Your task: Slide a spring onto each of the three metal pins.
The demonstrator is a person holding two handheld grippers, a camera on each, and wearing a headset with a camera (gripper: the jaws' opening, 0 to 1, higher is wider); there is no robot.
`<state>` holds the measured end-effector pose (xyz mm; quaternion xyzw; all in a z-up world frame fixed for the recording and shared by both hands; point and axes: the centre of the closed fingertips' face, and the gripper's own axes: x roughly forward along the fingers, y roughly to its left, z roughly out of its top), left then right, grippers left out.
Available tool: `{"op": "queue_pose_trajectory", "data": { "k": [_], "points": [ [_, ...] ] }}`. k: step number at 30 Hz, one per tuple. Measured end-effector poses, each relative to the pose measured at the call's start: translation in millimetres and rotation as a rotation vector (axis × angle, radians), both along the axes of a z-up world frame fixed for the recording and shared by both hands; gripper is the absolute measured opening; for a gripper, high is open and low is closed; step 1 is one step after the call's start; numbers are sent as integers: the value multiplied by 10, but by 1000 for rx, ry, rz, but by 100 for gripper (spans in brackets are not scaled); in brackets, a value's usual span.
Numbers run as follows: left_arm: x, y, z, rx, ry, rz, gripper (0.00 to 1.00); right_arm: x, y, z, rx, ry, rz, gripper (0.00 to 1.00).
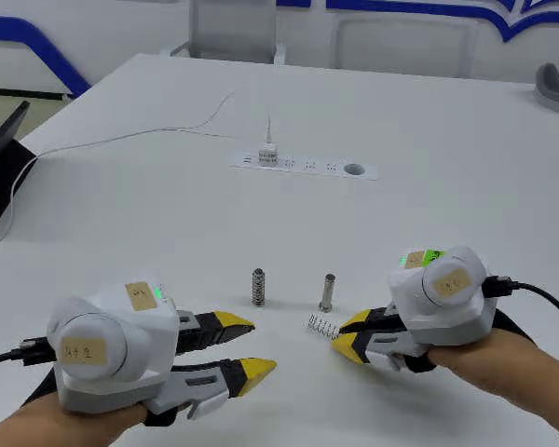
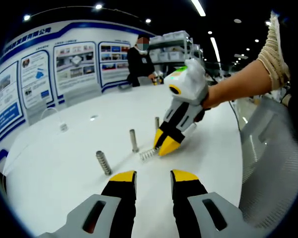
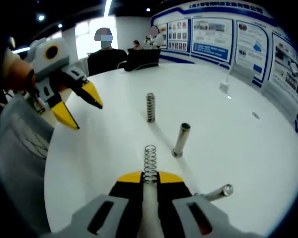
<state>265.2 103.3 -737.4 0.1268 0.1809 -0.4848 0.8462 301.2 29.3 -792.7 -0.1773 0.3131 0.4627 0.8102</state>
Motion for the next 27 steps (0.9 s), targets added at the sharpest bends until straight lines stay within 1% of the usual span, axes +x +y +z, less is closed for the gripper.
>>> {"op": "queue_pose_trajectory", "data": {
  "k": [4, 9, 12, 16, 18, 22, 27],
  "points": [
    [4, -74, -28, 14, -4, -26, 27, -75, -16, 52, 3, -2, 19, 12],
    [-9, -168, -69, 34, -7, -64, 28, -197, -21, 166, 11, -11, 62, 12],
    [-30, -220, -72, 42, -9, -88, 28, -290, -16, 233, 10, -13, 97, 12],
    [-56, -265, -83, 55, -13, -118, 28, -375, 1, 295, 8, -19, 134, 12],
    [-88, -292, -94, 65, -15, -142, 29, -424, 17, 319, 5, -22, 156, 12],
    [-157, -350, -120, 86, -25, -183, 29, -531, 38, 309, -14, -19, 210, 12],
    [-235, -417, -146, 103, -35, -231, 29, -665, 70, 304, -37, -15, 274, 12]
  ]
}}
